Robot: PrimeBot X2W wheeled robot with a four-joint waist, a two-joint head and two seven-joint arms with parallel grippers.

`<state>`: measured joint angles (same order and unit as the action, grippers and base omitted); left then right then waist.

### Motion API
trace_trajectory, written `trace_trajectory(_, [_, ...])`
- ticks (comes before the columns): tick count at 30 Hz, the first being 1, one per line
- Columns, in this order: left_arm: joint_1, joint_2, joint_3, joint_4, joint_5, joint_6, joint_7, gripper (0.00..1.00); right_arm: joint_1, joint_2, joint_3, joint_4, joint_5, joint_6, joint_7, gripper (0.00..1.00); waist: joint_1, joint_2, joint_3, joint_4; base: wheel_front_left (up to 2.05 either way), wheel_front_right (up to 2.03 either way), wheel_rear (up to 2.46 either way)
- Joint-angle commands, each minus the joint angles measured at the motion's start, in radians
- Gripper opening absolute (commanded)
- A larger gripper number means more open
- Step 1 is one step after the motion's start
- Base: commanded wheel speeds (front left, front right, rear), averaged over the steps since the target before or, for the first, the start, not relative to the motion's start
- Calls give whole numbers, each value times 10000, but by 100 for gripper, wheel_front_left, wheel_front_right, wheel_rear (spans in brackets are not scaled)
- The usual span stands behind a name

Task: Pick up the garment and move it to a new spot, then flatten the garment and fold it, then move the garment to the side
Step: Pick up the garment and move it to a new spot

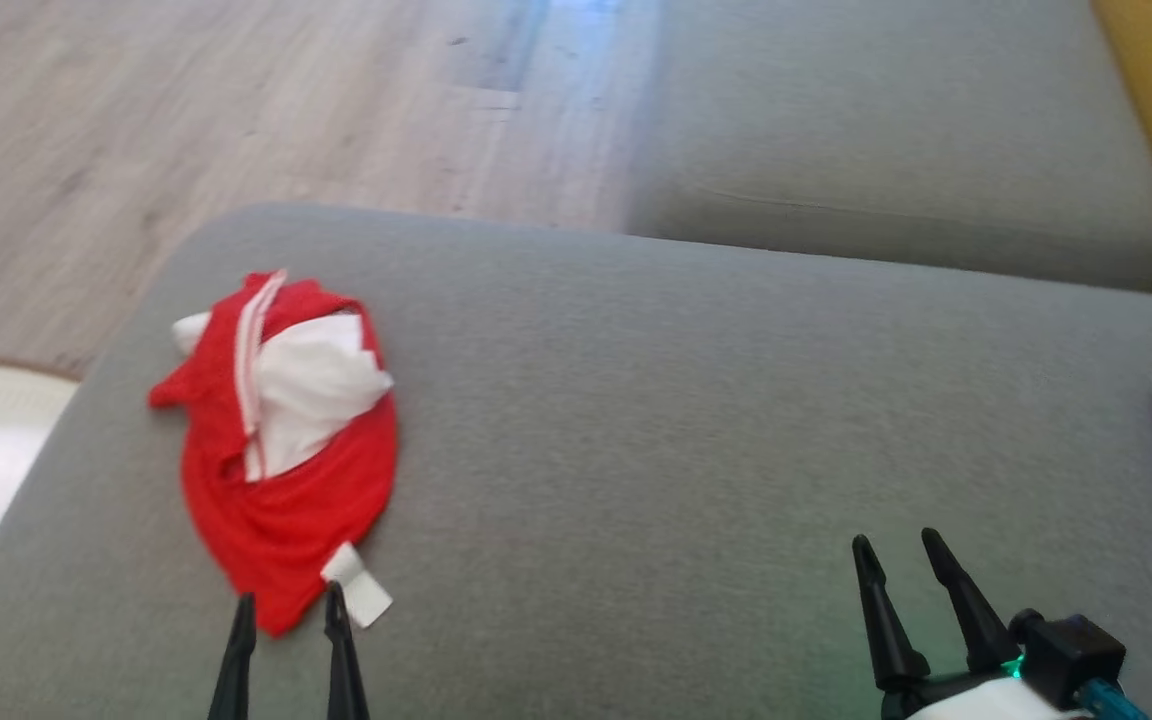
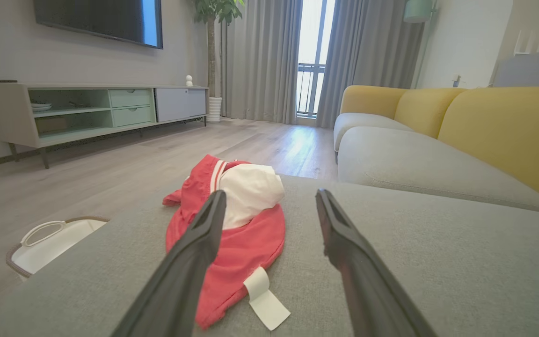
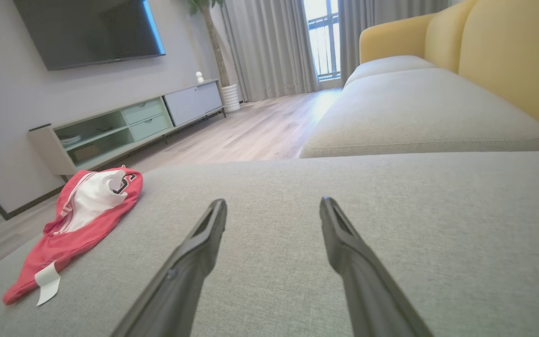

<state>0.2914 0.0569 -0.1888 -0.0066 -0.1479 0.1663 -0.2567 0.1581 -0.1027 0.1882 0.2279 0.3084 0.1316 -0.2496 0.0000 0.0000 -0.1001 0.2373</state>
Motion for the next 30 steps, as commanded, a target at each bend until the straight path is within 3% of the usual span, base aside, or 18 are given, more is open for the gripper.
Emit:
trace_trajectory(1, [-290, -66, 374, -335, 151, -52, -51, 100, -269, -2, 193, -301, 57, -9, -122, 100, 0, 0, -20, 465, 0, 0, 0])
trace_trajectory(12, [-244, -66, 533, -419, 167, -97, -51, 100, -217, 83, 183, -302, 50, -9, -122, 100, 0, 0, 60, 1147, 0, 0, 0])
trace_trajectory(19, [-967, -66, 830, -612, 172, -66, -51, 100, -280, -192, 336, -337, 1, -9, -122, 100, 0, 0, 610, 1285, 0, 0, 0])
trace_trajectory(24, [-2894, 21, 1329, -980, 334, -215, -51, 100, -717, -848, 366, -612, -162, -9, -122, 100, 0, 0, 2017, 1370, 0, 0, 0])
trace_trajectory(26, [-3910, 257, 1480, -710, 387, -315, -43, 100, -937, -1187, 476, -704, -205, -9, -122, 100, 0, 0, 2624, 1368, 0, 0, 0])
trace_trajectory(30, [-6879, 1073, 2059, 500, 261, -429, 1206, 100, -1645, -2032, 611, -929, -176, -9, -122, 100, 0, 0, 3908, 1259, 0, 0, 0])
